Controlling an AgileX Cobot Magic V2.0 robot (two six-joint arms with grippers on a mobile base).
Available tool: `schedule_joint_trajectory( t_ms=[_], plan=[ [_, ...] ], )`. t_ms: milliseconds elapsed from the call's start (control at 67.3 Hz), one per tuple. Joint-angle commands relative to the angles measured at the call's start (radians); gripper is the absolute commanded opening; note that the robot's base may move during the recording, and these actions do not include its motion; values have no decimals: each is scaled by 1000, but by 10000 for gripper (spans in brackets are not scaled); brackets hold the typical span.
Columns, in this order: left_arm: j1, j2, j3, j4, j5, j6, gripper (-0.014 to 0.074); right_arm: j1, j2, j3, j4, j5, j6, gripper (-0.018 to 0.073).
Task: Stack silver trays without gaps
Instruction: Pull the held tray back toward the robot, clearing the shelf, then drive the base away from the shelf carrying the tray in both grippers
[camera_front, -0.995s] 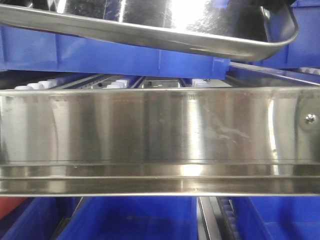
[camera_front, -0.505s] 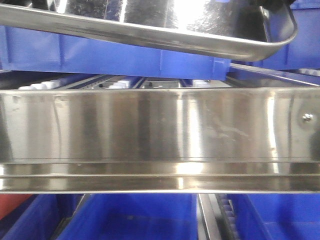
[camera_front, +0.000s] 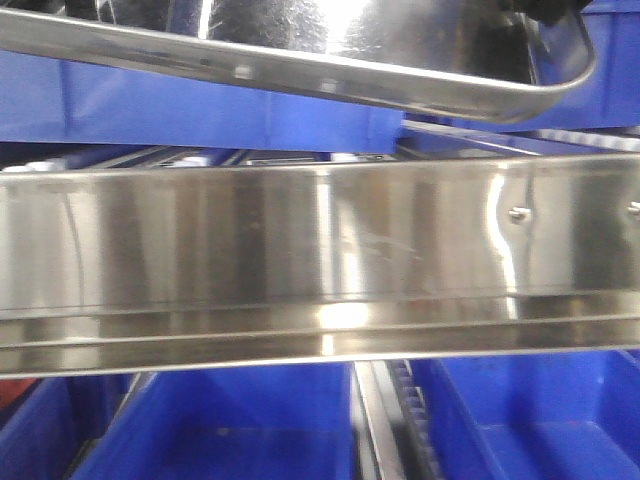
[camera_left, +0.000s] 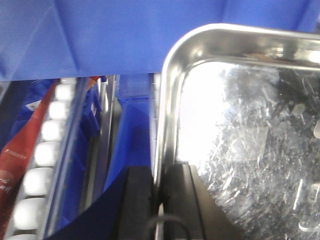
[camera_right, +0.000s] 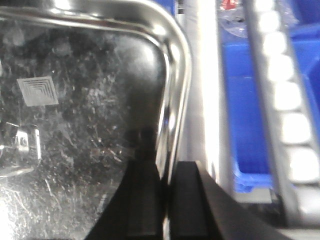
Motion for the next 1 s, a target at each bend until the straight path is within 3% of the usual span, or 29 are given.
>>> schedule_joint_trajectory(
  t_ms=[0,981],
  plan=[
    [-2,5,-3,30,-57,1,-16,8,-3,-17,3,-76,-12,-16],
    [-2,5,-3,30,-59,1,-16,8,-3,-17,3,-92,-12,-16]
  ],
)
